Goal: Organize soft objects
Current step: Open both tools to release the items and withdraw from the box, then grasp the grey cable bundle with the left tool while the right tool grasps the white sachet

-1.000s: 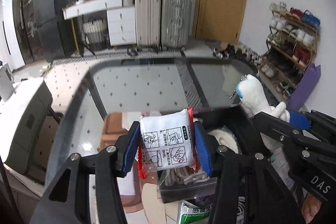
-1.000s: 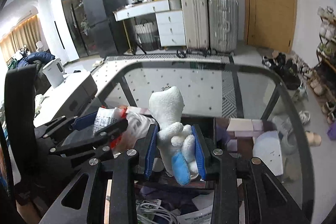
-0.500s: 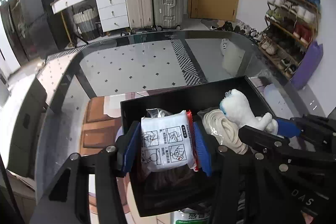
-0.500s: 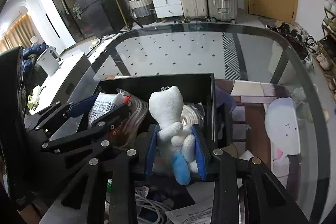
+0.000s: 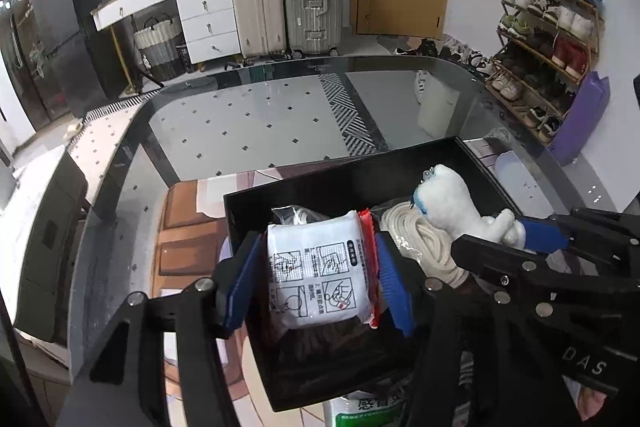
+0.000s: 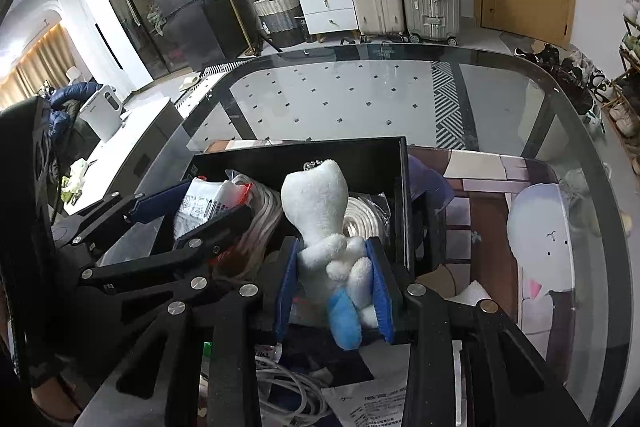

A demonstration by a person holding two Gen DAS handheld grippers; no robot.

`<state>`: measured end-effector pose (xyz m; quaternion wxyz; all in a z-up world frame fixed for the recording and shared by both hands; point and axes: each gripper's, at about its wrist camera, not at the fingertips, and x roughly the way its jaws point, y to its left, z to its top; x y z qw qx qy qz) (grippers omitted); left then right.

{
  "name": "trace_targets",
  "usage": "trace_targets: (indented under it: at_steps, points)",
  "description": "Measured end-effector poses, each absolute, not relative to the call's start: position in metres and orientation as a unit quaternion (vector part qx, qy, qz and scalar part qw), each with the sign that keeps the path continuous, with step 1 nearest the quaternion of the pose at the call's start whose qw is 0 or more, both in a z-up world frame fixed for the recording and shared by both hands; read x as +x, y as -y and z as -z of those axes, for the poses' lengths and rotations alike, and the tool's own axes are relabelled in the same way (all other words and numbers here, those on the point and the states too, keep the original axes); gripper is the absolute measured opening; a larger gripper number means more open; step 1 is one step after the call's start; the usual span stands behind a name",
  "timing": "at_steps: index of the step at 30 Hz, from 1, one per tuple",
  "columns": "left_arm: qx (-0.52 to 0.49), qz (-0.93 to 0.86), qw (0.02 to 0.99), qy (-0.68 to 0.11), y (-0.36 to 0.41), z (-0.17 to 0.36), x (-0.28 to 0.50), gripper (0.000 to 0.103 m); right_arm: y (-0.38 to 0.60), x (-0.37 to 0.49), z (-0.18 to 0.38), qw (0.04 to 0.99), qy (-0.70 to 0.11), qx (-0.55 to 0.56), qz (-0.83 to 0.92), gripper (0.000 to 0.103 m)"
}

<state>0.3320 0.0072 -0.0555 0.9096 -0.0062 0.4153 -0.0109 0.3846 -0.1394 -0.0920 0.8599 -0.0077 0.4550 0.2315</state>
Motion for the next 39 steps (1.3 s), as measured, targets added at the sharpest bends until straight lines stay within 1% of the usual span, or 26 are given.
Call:
trace_targets:
  at_steps: [3,6,7,10,12,17,25,30,35,39]
  points:
    - [-0.015,0.015,0.908,-0.418,-0.009,0.053,0.331,0.063,0.141,0.382,0.087,0.864,-0.451,-0.012,-0.226,0.041]
    - [-0.018,0.012,0.91,-0.413,-0.009,0.05,0.328,0.07,0.146,0.38,0.083,0.864,-0.447,-0.001,-0.232,0.043]
    - [-0.019,0.012,0.911,-0.412,-0.01,0.048,0.327,0.071,0.146,0.38,0.081,0.864,-0.447,0.0,-0.234,0.044]
    - [-0.01,-0.002,0.917,-0.399,-0.01,0.041,0.324,0.076,0.145,0.377,0.078,0.865,-0.444,-0.004,-0.234,0.045]
    - [-0.003,-0.011,0.919,-0.394,-0.01,0.038,0.323,0.082,0.146,0.373,0.073,0.867,-0.439,-0.008,-0.235,0.045]
    - [-0.013,0.005,0.922,-0.387,-0.017,0.027,0.306,0.084,0.149,0.361,0.065,0.867,-0.434,-0.015,-0.247,0.045]
    - [0.0,0.032,0.921,-0.388,-0.022,0.024,0.273,0.084,0.16,0.334,0.065,0.859,-0.443,-0.029,-0.256,0.045]
    - [0.032,0.079,0.915,-0.395,-0.011,0.029,0.255,0.084,0.179,0.333,0.079,0.847,-0.478,-0.001,-0.235,0.046]
    - [0.056,0.127,0.902,-0.409,0.01,0.036,0.248,0.084,0.191,0.332,0.098,0.836,-0.506,-0.001,-0.21,0.047]
    - [0.098,0.151,0.889,-0.422,0.032,0.046,0.246,0.084,0.197,0.333,0.106,0.831,-0.52,-0.003,-0.196,0.051]
